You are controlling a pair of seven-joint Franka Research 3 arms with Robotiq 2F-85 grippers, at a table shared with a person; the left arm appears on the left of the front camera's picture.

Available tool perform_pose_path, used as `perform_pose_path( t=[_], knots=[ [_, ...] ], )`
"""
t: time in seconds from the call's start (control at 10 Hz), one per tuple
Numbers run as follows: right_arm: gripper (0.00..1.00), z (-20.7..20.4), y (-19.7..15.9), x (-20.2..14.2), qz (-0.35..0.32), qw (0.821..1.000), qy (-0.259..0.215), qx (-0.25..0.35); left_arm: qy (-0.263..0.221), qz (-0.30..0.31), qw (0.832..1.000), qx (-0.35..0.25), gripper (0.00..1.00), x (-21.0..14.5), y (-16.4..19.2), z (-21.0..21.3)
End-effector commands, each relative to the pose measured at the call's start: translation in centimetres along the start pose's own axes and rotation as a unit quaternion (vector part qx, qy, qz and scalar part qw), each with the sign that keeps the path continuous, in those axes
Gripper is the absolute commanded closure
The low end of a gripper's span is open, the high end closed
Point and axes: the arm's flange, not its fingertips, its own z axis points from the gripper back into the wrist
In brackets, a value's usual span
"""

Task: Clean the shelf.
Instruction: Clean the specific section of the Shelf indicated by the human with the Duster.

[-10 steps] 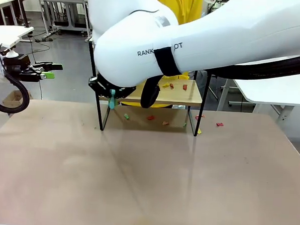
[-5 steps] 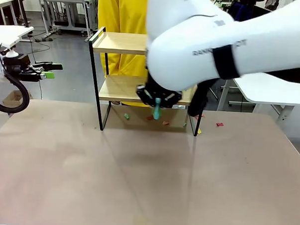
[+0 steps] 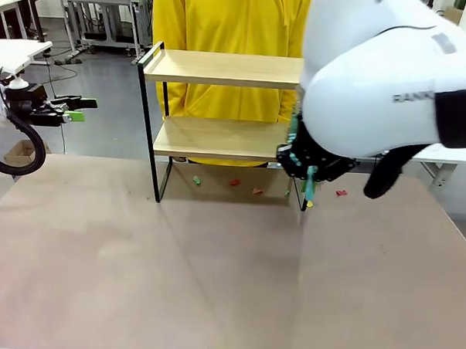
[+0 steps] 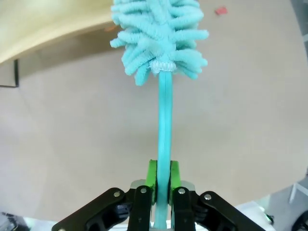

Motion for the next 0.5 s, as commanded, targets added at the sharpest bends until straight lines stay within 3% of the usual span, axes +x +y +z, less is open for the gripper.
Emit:
perform_pose_path(
  t=[0.0,0.1,0.2,0.3,0.4],
  knots=[
    [0.87,1.1,-1.2,-0.5,-0.001,1.000,-0.004,-0.008,-0.001,-0.005,1.000,0.002,0.00,0.2,-0.2,0.0],
    [0.87,1.4,-0.9,-0.7,0.016,1.000,-0.008,0.002,-0.001,-0.005,1.000,0.002,0.00,0.2,-0.2,0.0],
    [0.87,1.9,1.3,-1.2,0.060,0.996,-0.017,0.066,-0.001,-0.005,1.000,0.002,0.00,0.2,-0.2,0.0],
    [0.87,1.2,-0.7,-0.5,0.006,1.000,-0.012,-0.004,-0.001,-0.005,1.000,0.002,0.00,0.2,-0.2,0.0],
    [0.87,1.2,-0.7,-0.5,0.006,1.000,-0.012,-0.004,-0.001,-0.005,1.000,0.002,0.00,0.2,-0.2,0.0]
  ],
)
